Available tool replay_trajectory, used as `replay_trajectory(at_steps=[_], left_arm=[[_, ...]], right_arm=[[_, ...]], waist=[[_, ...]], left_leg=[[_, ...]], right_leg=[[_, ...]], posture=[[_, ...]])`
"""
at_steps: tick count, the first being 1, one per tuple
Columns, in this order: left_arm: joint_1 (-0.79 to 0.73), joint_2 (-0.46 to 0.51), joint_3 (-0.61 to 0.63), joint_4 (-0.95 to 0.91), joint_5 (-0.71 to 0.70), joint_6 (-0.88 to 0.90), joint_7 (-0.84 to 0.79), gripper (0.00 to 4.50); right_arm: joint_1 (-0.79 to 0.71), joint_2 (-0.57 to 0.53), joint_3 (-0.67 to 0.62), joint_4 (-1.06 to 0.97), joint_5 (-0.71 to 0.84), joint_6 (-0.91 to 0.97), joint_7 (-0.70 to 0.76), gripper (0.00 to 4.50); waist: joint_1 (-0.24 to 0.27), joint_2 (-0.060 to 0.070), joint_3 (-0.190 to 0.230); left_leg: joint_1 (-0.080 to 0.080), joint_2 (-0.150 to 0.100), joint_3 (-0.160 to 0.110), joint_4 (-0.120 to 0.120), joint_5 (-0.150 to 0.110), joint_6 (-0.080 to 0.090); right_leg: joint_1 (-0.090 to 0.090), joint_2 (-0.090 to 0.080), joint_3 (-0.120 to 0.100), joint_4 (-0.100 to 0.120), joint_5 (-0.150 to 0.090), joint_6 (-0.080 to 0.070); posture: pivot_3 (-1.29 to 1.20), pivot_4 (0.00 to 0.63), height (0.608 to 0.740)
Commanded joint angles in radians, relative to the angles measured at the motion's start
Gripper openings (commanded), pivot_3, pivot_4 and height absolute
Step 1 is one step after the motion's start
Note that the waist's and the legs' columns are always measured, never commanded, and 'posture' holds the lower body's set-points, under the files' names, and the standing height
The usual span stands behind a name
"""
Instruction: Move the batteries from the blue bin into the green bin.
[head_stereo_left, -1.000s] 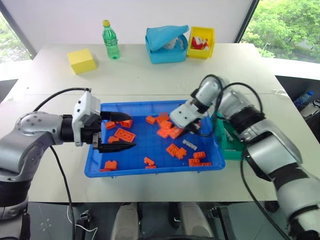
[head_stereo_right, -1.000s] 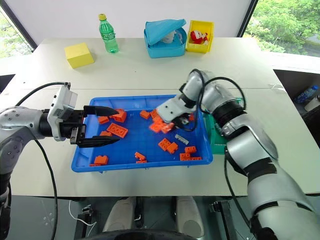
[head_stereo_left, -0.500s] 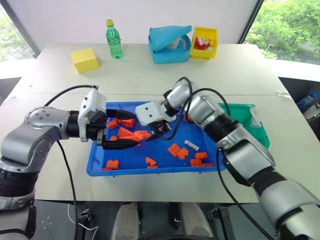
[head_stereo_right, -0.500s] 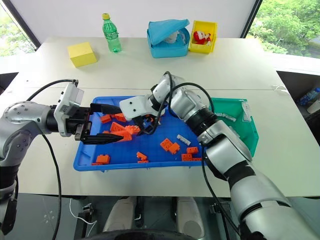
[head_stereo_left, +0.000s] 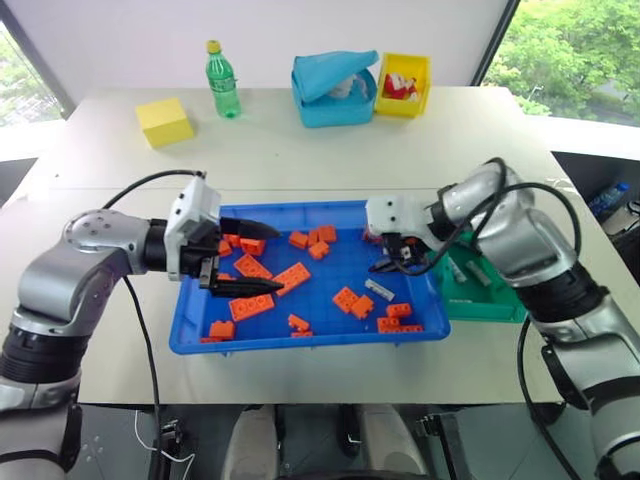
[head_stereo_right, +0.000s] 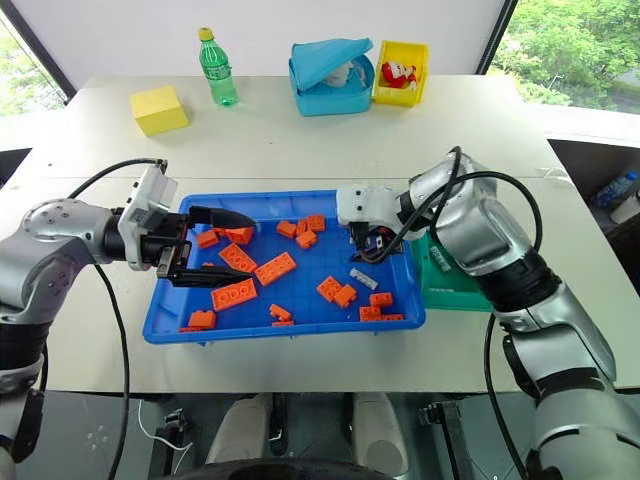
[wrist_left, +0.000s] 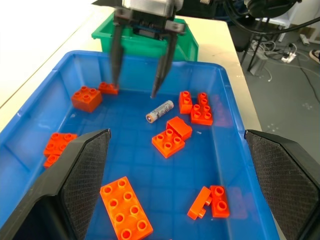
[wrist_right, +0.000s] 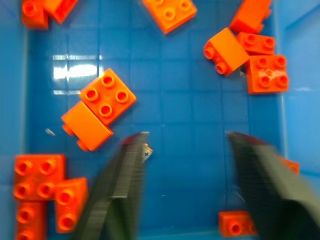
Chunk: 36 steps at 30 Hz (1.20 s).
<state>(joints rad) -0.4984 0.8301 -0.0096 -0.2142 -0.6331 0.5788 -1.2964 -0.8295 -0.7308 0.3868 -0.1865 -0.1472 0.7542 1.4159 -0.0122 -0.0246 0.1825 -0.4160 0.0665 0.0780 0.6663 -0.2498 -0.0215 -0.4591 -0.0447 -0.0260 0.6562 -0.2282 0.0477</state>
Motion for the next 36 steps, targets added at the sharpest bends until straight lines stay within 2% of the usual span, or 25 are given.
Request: replay_trajectory(at_steps=[1,6,17,26,27,28,29,30,36], left_arm=[[-0.044,-0.009,-0.011,0.02,0.011,-0.022,-0.021,4.5],[-0.078,-0.029,-0.03,0.049,0.026,-0.031,-0.039,4.5],[-0.065,-0.035,-0.031,0.051,0.04,-0.047,-0.05,4.5],[-0.062,-0.034,-0.026,0.046,0.042,-0.051,-0.04,4.5],[-0.062,-0.034,-0.025,0.045,0.042,-0.051,-0.039,4.5],[-0.061,-0.034,-0.024,0.044,0.042,-0.05,-0.038,4.5],[-0.06,-0.033,-0.023,0.042,0.041,-0.049,-0.037,4.5],[-0.059,-0.031,-0.022,0.041,0.04,-0.048,-0.036,4.5],[-0.059,-0.025,-0.018,0.047,0.037,-0.048,-0.038,4.5]], right_arm=[[0.027,-0.019,-0.03,-0.104,0.044,0.145,-0.035,1.43],[0.09,-0.05,-0.014,-0.171,0.074,0.216,-0.098,1.43],[0.212,-0.105,0.002,-0.185,0.133,0.234,-0.203,1.43],[0.198,-0.039,0.096,-0.044,0.106,0.122,-0.275,1.43],[0.195,-0.034,0.102,-0.027,0.101,0.104,-0.28,0.9],[0.191,-0.031,0.107,-0.017,0.096,0.089,-0.283,0.66],[0.184,-0.027,0.104,-0.013,0.098,0.086,-0.283,0.17],[0.176,-0.024,0.099,-0.015,0.103,0.091,-0.281,0.03],[0.151,-0.038,0.079,-0.058,0.142,0.14,-0.264,0.03]], waist=[[0.002,0.0,0.0],[0.002,0.0,0.0],[0.0,0.0,0.0],[-0.003,-0.007,-0.004],[-0.003,-0.007,-0.004],[-0.003,-0.007,-0.004],[-0.002,-0.007,-0.004],[-0.002,-0.007,-0.004],[0.0,-0.007,-0.004]], left_leg=[[0.0,0.0,0.0,0.0,0.0,0.0],[-0.001,0.0,0.0,0.0,0.0,0.0],[-0.001,0.0,-0.001,0.0,0.0,0.0],[0.003,0.0,-0.001,0.0,0.0,0.0],[0.005,0.0,-0.001,0.0,0.0,0.0],[0.008,0.0,-0.001,-0.001,0.0,0.001],[0.01,0.0,-0.002,-0.001,0.0,0.001],[0.01,0.0,-0.002,-0.001,-0.001,0.001],[0.01,0.0,-0.002,-0.001,-0.001,0.001]], right_leg=[[0.0,0.0,0.0,0.0,0.0,0.0],[0.0,0.0,0.0,-0.001,0.0,0.0],[0.0,0.0,0.0,-0.001,0.0,0.0],[0.005,0.0,0.0,-0.002,0.0,0.0],[0.007,0.001,0.0,-0.003,0.0,0.0],[0.01,0.001,-0.001,-0.004,0.0,0.0],[0.013,0.001,-0.001,-0.005,-0.002,-0.002],[0.014,0.0,-0.002,-0.006,-0.002,-0.003],[0.015,0.0,-0.002,-0.007,-0.002,-0.002]], posture=[[0.0,0.15,0.736],[0.0,0.15,0.736],[0.0,0.15,0.736],[0.0,0.15,0.736],[0.0,0.15,0.736],[0.0,0.15,0.736],[0.0,0.15,0.736],[0.0,0.15,0.736],[0.0,0.15,0.736]])
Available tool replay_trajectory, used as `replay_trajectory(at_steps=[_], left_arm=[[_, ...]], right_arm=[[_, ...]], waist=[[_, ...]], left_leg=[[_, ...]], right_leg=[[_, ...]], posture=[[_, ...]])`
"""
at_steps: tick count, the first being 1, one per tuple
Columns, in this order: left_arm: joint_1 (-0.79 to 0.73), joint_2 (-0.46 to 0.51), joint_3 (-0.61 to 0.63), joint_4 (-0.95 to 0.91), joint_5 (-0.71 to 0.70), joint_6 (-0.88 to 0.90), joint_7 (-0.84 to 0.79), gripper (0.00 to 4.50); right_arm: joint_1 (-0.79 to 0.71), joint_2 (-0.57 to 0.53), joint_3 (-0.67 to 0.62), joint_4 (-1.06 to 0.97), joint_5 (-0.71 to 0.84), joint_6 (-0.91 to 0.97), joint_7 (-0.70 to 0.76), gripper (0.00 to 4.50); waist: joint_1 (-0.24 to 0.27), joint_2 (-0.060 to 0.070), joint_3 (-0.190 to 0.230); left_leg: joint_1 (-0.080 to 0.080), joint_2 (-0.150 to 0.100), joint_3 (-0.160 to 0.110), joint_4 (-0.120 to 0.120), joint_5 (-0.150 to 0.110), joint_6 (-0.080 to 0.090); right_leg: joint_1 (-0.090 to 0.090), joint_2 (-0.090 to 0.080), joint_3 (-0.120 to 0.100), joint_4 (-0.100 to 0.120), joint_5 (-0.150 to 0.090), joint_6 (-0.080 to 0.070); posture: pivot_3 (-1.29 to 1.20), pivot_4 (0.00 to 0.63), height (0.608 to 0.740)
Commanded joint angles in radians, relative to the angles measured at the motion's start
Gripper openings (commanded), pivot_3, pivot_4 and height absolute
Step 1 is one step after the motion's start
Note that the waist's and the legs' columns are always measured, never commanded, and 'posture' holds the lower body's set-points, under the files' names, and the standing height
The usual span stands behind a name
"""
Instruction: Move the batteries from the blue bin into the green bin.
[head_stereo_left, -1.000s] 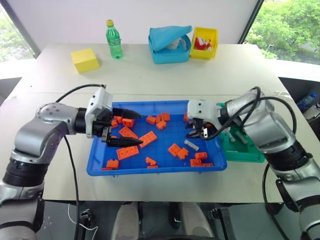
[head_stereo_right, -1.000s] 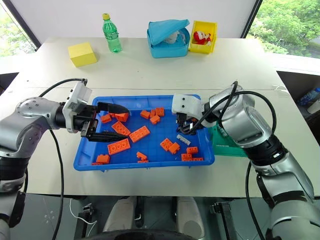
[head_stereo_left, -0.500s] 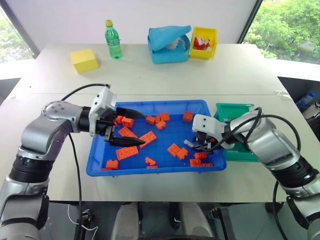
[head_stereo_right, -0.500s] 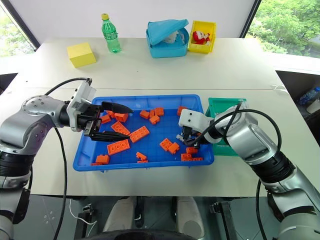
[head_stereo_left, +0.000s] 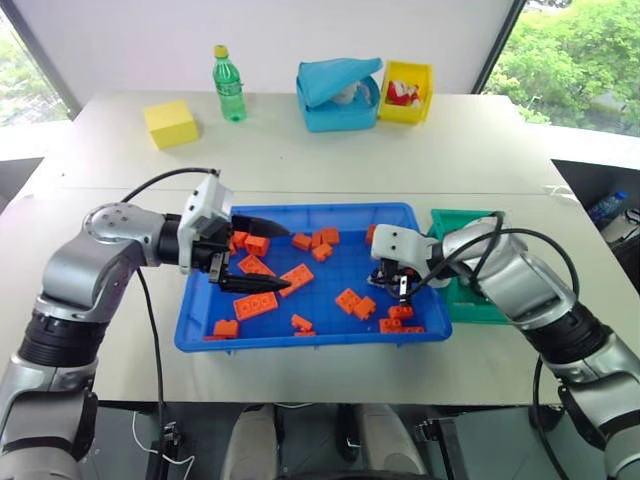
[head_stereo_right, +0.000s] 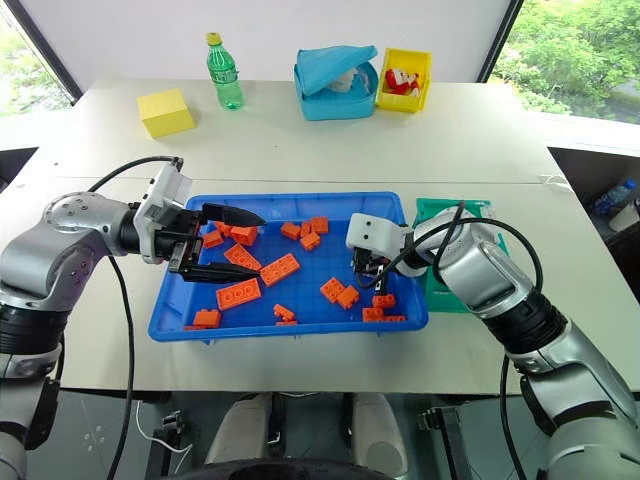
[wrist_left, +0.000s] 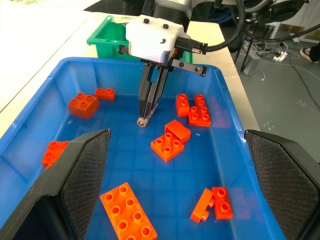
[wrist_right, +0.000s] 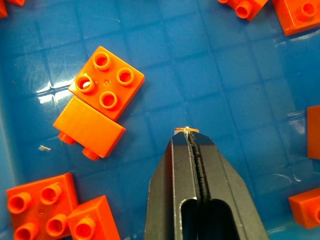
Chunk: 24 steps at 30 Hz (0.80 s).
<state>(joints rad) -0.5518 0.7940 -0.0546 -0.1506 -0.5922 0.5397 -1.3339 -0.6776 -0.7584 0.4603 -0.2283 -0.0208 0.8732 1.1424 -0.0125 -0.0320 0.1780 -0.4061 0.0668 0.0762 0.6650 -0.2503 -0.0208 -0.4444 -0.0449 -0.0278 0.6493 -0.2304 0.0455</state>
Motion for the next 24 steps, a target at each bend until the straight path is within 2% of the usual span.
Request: replay_trajectory(at_steps=[1,5,8,11,17,24], left_arm=[[-0.009,0.009,0.025,-0.013,-0.002,-0.01,-0.001,4.5],[-0.02,0.001,0.018,-0.004,0.001,-0.013,0.0,4.5],[-0.021,-0.001,0.017,-0.002,0.001,-0.015,-0.003,4.5],[-0.02,0.0,0.016,-0.001,0.001,-0.017,-0.007,4.5],[-0.019,0.004,0.018,0.003,0.002,-0.018,-0.011,4.5],[-0.023,-0.003,0.015,0.005,0.004,-0.019,-0.012,4.5]], right_arm=[[0.0,-0.016,0.008,-0.022,0.014,0.018,0.009,0.03],[0.005,-0.028,0.005,-0.032,0.015,0.011,0.006,0.03],[0.005,-0.032,0.005,-0.036,0.006,0.006,-0.006,0.9],[0.006,-0.04,0.006,-0.044,0.004,0.008,-0.005,2.29],[-0.032,-0.064,-0.045,-0.089,0.046,0.058,0.011,2.29],[-0.082,-0.06,-0.016,0.016,0.001,0.028,-0.043,2.29]], waist=[[0.0,0.0,0.0],[0.001,0.0,0.0],[0.001,0.0,0.0],[0.001,0.0,0.0],[0.001,0.001,0.0],[0.0,0.001,0.0]], left_leg=[[0.0,0.0,0.0,0.0,0.0,0.0],[0.0,0.0,0.0,0.0,0.0,0.0],[-0.001,0.0,0.0,0.0,0.0,0.0],[-0.001,0.0,0.0,0.0,0.0,0.0],[-0.001,0.0,0.0,0.0,0.0,0.0],[-0.001,0.0,0.0,0.0,0.0,0.0]], right_leg=[[0.0,0.0,0.0,0.0,0.0,0.0],[0.0,0.0,0.0,0.0,0.0,0.0],[-0.001,0.0,0.0,0.0,0.0,0.0],[-0.001,0.0,0.0,0.0,0.0,0.0],[-0.001,0.0,0.0,-0.001,0.0,0.0],[-0.002,0.0,0.0,0.0,0.0,0.0]], posture=[[0.0,0.15,0.736],[0.0,0.15,0.736],[0.0,0.15,0.736],[0.0,0.15,0.736],[0.0,0.15,0.736],[0.0,0.15,0.736]])
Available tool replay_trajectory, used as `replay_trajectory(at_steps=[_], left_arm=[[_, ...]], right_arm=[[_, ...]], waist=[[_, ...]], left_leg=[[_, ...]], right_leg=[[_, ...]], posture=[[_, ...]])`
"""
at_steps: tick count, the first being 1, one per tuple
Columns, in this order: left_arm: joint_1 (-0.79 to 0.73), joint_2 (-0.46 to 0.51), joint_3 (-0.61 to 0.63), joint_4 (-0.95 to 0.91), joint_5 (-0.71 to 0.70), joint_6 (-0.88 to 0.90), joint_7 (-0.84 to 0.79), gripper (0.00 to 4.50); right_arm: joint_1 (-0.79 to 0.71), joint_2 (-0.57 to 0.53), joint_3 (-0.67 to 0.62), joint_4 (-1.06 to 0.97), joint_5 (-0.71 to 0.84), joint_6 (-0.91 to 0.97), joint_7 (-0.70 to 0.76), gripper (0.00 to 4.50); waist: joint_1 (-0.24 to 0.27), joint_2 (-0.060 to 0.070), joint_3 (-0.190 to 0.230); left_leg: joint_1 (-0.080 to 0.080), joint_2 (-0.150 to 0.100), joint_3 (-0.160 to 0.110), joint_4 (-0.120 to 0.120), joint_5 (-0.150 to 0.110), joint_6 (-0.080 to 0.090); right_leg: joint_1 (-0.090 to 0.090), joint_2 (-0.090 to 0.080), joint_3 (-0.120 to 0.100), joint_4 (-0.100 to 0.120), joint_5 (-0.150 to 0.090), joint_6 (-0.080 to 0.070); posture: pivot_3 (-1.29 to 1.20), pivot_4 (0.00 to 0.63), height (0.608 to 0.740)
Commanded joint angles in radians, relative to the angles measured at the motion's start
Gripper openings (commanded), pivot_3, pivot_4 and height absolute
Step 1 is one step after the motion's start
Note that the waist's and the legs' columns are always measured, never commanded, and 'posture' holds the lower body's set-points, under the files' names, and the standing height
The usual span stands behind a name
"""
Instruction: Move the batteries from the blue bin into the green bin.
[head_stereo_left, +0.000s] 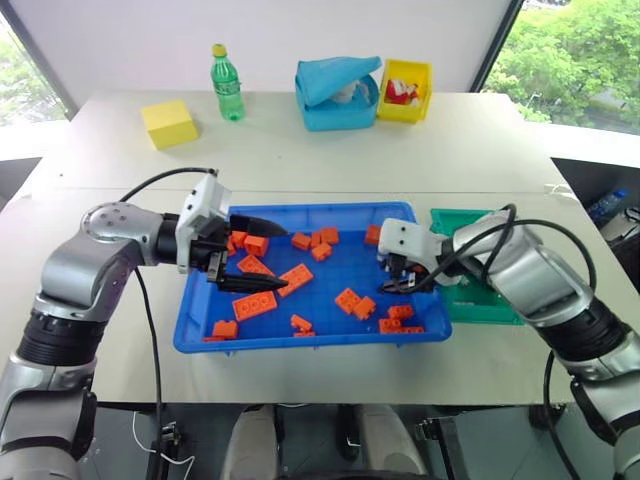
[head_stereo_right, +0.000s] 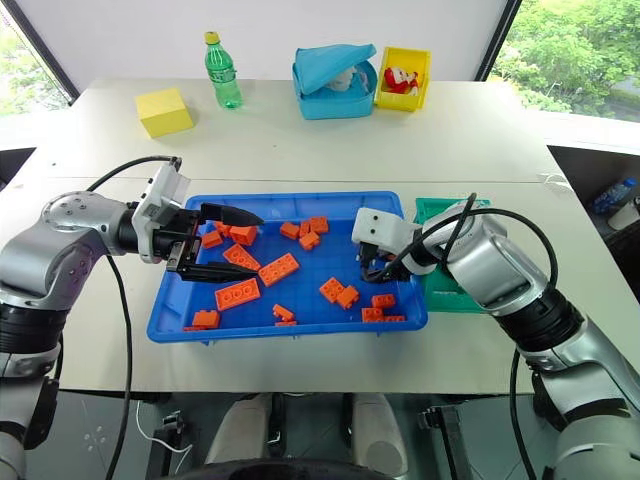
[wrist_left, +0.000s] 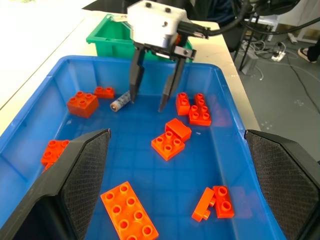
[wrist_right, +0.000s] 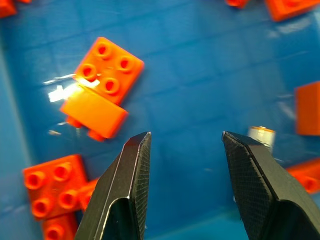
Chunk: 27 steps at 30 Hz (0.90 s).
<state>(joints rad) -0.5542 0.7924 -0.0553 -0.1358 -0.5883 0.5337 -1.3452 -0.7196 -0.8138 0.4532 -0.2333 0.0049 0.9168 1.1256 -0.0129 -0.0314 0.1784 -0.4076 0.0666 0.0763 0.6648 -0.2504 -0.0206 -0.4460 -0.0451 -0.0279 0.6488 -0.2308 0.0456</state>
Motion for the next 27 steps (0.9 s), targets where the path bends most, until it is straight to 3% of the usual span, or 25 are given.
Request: replay_trajectory(at_steps=[1,12,27], left_arm=[[-0.022,-0.002,0.014,-0.008,0.001,-0.014,-0.001,4.5],[-0.019,-0.016,0.016,-0.011,0.006,-0.015,0.006,4.5],[0.003,-0.004,0.04,-0.028,-0.005,-0.007,0.023,4.5]], right_arm=[[-0.05,0.003,0.0,0.036,-0.033,-0.015,-0.035,2.29],[-0.136,0.091,0.111,0.243,-0.138,-0.107,-0.054,2.29],[-0.089,0.059,0.123,0.198,-0.155,-0.089,0.024,2.29]], waist=[[0.0,0.0,0.0],[0.0,0.0,0.0],[0.003,0.0,0.0]], left_leg=[[0.0,0.0,0.0,0.0,0.0,0.0],[0.0,0.0,0.0,0.0,0.0,0.0],[-0.001,0.0,0.0,0.0,0.0,0.0]], right_leg=[[0.0,0.0,0.0,0.0,0.0,0.0],[0.0,0.0,0.0,0.0,0.001,0.002],[0.0,-0.001,0.0,-0.001,0.0,0.001]], posture=[[0.0,0.15,0.736],[0.0,0.15,0.736],[0.0,0.15,0.736]])
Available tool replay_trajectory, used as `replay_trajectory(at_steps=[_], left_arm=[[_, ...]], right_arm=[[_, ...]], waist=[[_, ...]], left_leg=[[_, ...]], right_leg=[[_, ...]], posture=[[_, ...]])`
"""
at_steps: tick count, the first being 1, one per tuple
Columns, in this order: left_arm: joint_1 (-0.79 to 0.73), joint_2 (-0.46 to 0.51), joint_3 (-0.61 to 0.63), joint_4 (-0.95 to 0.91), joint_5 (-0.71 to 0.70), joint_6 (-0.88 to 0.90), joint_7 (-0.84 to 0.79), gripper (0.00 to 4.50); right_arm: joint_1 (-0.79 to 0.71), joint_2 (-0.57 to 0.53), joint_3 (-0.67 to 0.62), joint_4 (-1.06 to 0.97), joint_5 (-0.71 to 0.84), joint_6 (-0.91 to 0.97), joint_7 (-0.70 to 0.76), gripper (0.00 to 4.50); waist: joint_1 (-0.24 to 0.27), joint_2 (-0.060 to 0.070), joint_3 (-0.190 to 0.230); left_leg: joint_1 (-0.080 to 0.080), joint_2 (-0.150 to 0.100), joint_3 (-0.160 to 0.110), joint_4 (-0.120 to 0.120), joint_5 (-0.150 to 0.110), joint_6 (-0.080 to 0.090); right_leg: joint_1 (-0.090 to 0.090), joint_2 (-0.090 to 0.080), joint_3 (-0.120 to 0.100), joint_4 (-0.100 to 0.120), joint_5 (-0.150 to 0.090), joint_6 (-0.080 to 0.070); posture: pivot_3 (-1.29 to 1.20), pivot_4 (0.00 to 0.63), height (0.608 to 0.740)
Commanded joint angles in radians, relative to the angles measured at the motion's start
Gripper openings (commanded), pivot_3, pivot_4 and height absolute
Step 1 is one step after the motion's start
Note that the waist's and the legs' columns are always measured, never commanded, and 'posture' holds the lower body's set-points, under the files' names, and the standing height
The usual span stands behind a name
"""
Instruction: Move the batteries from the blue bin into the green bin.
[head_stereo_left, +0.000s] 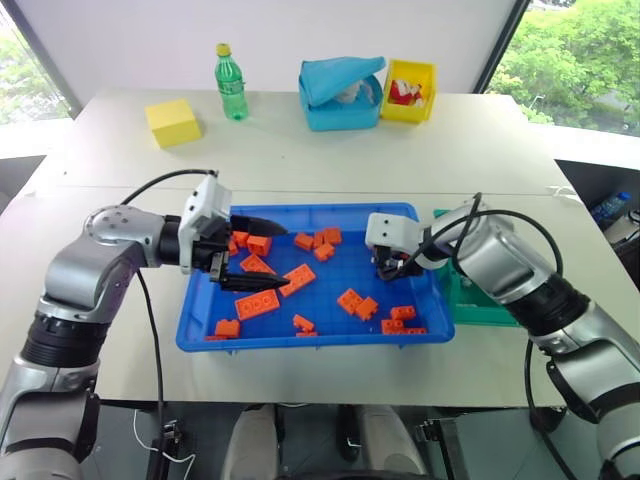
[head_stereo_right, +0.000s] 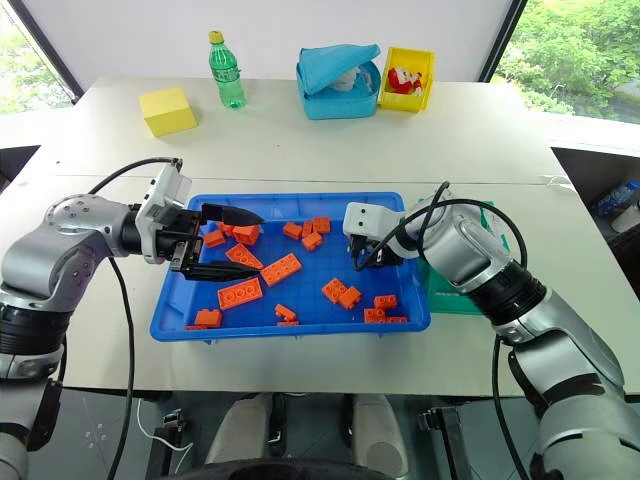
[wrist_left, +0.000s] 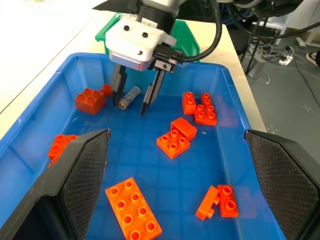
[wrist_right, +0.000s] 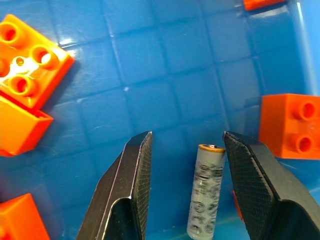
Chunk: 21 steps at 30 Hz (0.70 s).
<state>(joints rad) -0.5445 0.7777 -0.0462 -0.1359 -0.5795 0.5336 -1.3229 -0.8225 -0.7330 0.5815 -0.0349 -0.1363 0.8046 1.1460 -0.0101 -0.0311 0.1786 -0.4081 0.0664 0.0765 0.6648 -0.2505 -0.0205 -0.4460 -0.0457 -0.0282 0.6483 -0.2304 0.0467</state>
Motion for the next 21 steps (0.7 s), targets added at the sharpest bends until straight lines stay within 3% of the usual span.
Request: replay_trajectory(at_steps=[1,12,14,18,21], left_arm=[[-0.008,0.01,0.03,-0.026,-0.013,-0.008,0.0,4.5],[-0.031,0.0,0.015,-0.001,-0.002,-0.019,-0.014,4.5],[-0.032,0.001,0.013,0.002,0.0,-0.02,-0.019,4.5],[-0.035,-0.001,0.01,0.003,0.002,-0.02,-0.023,4.5],[-0.035,0.001,0.009,0.004,0.003,-0.02,-0.028,4.5]], right_arm=[[0.01,-0.021,-0.008,-0.001,-0.014,0.03,0.005,2.29],[0.079,-0.111,0.006,-0.107,-0.002,0.044,0.07,2.29],[0.099,-0.126,0.006,-0.147,0.009,0.056,0.091,1.78],[0.122,-0.122,0.0,-0.183,0.023,0.078,0.099,0.13],[0.127,-0.105,-0.025,-0.212,0.049,0.103,0.098,0.02]], waist=[[0.0,0.0,0.0],[0.015,0.0,0.0],[0.024,0.0,0.0],[0.023,-0.001,0.0],[0.022,-0.001,0.0]], left_leg=[[0.0,0.0,0.0,0.0,0.0,0.0],[0.0,0.0,0.0,0.0,0.0,0.0],[0.0,0.0,0.0,0.0,0.0,0.0],[0.0,-0.001,0.0,0.0,0.0,0.0],[0.0,-0.001,0.0,0.0,0.0,0.0]], right_leg=[[0.0,0.0,0.0,0.0,0.0,0.0],[0.001,-0.001,0.0,-0.001,-0.001,0.0],[0.001,-0.001,0.0,-0.001,-0.001,-0.001],[0.001,-0.001,0.0,-0.002,-0.001,-0.001],[0.001,-0.001,0.0,-0.002,-0.001,-0.001]], posture=[[0.0,0.15,0.736],[0.0,0.15,0.736],[0.0,0.15,0.736],[0.0,0.15,0.736],[0.0,0.15,0.736]])
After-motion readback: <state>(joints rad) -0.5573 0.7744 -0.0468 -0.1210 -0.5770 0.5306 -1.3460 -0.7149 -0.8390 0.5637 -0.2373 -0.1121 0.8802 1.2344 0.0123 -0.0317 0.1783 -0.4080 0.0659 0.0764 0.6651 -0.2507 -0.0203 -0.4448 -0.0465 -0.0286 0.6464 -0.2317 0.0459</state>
